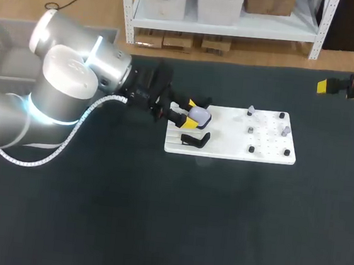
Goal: Pick up each earbud case from the left stands, insert the matching earbuds, close the lid, and place the case in the box.
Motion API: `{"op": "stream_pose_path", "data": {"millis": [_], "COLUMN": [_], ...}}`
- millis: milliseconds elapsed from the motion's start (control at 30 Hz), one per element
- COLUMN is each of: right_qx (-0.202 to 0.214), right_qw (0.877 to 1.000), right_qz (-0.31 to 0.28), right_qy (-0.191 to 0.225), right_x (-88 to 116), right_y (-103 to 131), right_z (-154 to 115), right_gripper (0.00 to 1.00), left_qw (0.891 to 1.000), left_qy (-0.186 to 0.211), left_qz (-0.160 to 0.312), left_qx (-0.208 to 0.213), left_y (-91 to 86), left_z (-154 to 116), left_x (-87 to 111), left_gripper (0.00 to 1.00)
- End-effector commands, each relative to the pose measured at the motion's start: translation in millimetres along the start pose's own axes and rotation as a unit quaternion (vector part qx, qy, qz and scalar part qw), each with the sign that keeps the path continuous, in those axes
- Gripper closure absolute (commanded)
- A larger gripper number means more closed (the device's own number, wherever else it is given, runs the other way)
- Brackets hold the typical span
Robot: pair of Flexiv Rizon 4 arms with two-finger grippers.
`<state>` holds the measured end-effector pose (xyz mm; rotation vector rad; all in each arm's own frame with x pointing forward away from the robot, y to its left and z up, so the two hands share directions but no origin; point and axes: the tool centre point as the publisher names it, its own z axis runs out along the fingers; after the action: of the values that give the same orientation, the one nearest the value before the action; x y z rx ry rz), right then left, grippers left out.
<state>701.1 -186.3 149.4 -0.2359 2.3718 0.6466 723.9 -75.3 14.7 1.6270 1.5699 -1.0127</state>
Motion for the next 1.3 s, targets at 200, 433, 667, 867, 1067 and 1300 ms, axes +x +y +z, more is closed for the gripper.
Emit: {"op": "stream_pose_path", "data": {"millis": [200, 433, 667, 867, 1067, 1300], "right_qx": [0.001, 0.001, 0.001, 0.001, 0.001, 0.001], "right_qw": [1.0, 1.0, 1.0, 1.0, 1.0, 1.0], "right_qz": [0.0, 0.0, 0.0, 0.0, 0.0, 0.0], "right_qy": [0.0, 0.0, 0.0, 0.0, 0.0, 0.0], "right_x": [0, 0, 0, 0, 0, 0], "right_y": [0, 0, 0, 0, 0, 0], "right_z": [0, 0, 0, 0, 0, 0], "right_gripper": [0.0, 0.0, 0.0, 0.0, 0.0, 0.0], "left_qw": [1.0, 1.0, 0.999, 0.996, 0.99, 0.985], "left_qy": [0.001, 0.002, -0.013, -0.053, -0.107, -0.165], "left_qz": [0.002, 0.008, 0.038, 0.056, 0.072, 0.047], "left_qx": [0.0, -0.003, -0.016, -0.036, -0.048, -0.034], "left_y": [-1.6, -4.9, -9.8, -15.7, -21.8, -25.4], "left_z": [1, 0, -14, -36, -49, -56], "left_x": [1.0, -1.0, -18.6, -45.6, -76.5, -94.6], "left_gripper": [0.62, 1.0, 1.0, 1.0, 1.0, 1.0]}}
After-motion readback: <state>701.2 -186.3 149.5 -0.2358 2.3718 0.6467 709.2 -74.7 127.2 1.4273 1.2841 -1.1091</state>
